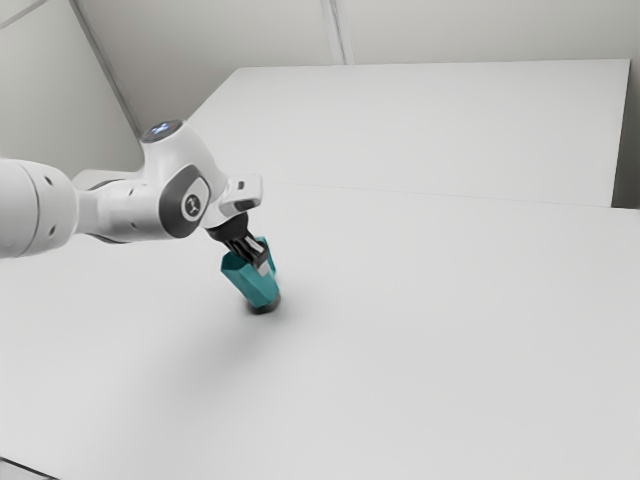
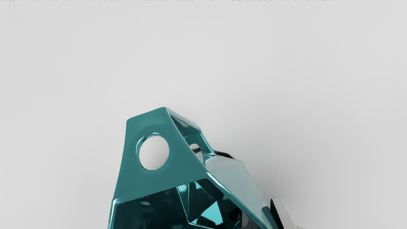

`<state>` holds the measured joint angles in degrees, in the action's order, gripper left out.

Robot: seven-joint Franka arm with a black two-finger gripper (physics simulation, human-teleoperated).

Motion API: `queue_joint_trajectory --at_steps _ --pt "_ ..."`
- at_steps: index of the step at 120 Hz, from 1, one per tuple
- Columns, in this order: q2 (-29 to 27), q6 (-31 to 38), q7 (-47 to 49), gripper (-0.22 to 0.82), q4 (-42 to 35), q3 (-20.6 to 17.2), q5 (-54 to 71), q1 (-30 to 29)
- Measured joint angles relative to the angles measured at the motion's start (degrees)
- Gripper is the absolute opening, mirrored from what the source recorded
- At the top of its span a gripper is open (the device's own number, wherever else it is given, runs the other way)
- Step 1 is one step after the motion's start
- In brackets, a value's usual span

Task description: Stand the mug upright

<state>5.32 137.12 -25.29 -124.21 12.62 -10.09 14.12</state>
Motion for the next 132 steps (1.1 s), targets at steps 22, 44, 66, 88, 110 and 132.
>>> queue_joint_trajectory --at_steps 22,44,66,88,110,132 --pt "1.3 0.0 1.2 -0.18 0.7 0.0 0.2 0.0" --pt "2.1 0.0 2.1 -0.18 1.1 0.0 0.3 -0.1" --pt "2.7 -0.1 2.8 -0.12 1.1 0.0 0.1 -0.2" --pt "2.2 -0.3 2.4 0.12 1.2 0.9 -0.5 -0.1" --pt "1.4 -0.8 2.1 0.25 2.2 1.0 -0.6 0.2" --pt "-0.3 -2.6 1.9 0.31 3.9 1.0 0.0 0.4"
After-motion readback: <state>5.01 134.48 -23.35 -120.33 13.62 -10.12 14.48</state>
